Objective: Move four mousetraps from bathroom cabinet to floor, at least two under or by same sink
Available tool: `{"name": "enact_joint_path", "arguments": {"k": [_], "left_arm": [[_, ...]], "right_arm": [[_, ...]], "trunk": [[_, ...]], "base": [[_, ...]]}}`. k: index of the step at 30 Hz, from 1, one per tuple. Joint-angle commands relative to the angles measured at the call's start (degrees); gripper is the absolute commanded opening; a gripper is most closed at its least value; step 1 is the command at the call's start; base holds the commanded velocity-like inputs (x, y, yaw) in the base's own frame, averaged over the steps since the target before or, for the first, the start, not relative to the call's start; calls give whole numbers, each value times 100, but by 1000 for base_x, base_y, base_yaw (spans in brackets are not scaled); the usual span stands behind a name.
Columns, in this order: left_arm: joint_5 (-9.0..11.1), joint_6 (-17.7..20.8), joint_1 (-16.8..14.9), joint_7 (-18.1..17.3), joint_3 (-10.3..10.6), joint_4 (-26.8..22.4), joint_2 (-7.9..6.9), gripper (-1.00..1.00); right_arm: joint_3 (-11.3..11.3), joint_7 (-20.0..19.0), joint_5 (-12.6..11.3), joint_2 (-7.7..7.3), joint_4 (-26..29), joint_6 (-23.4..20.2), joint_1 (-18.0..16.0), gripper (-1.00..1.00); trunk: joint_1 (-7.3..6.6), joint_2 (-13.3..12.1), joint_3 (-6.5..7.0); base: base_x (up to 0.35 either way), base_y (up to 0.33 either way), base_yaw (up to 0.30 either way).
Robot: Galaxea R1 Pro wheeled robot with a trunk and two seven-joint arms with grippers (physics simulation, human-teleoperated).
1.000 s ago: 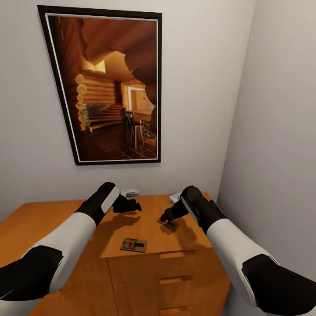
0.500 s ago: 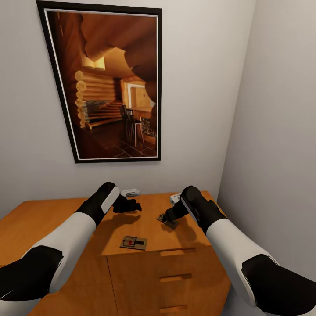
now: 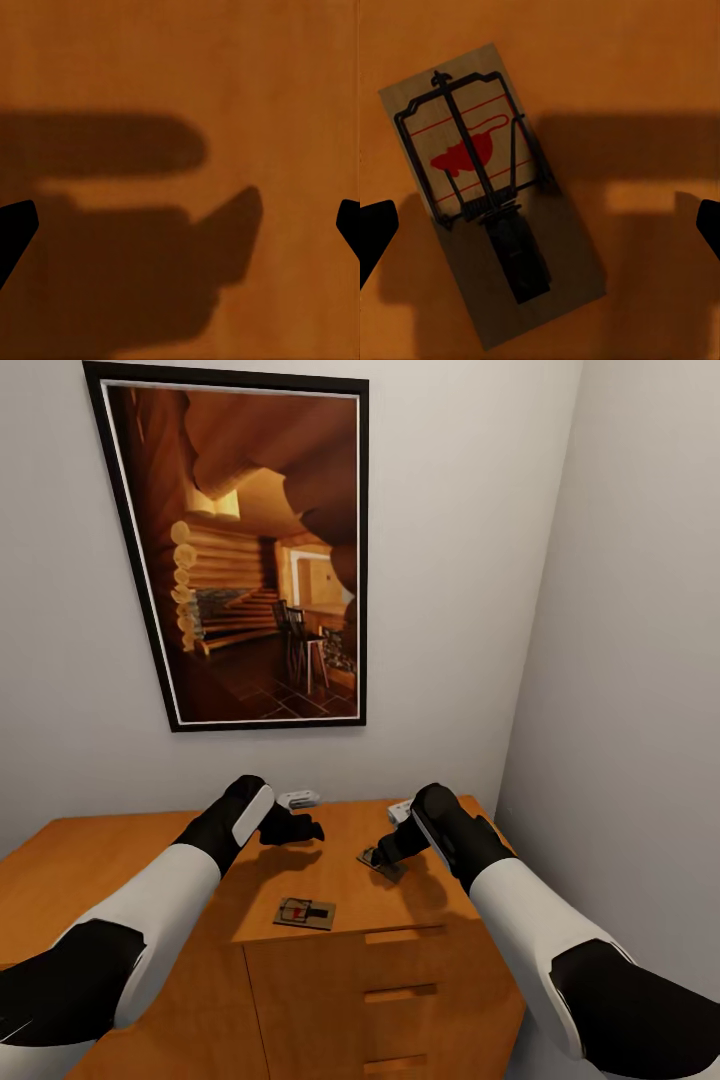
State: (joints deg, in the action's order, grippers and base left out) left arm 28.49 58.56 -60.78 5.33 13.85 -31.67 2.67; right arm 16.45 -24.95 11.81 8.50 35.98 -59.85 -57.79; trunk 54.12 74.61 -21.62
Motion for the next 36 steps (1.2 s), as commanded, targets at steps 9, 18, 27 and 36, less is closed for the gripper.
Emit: {"name": "enact_joint_path", "arguments": {"k": [9, 18, 27, 36], "left_arm": [[53, 15, -4, 56, 22, -6, 12, 100], [52, 15, -4, 56, 22, -6, 14, 100], [48, 15, -4, 56, 22, -6, 14, 100], [50, 15, -4, 56, 22, -9, 14, 100]], "right_arm": [[8, -41, 58, 5, 3, -15, -4, 100], [8, -21, 53, 26, -15, -15, -4, 100], [8, 8, 55, 36, -260, -15, -4, 100], [14, 106, 58, 35, -367, -15, -4, 100]], "trunk": [[0, 4, -7], [0, 4, -7], [0, 4, -7], [0, 4, -7]], "base": [[0, 0, 0], [0, 0, 0], [0, 0, 0], [0, 0, 0]]}}
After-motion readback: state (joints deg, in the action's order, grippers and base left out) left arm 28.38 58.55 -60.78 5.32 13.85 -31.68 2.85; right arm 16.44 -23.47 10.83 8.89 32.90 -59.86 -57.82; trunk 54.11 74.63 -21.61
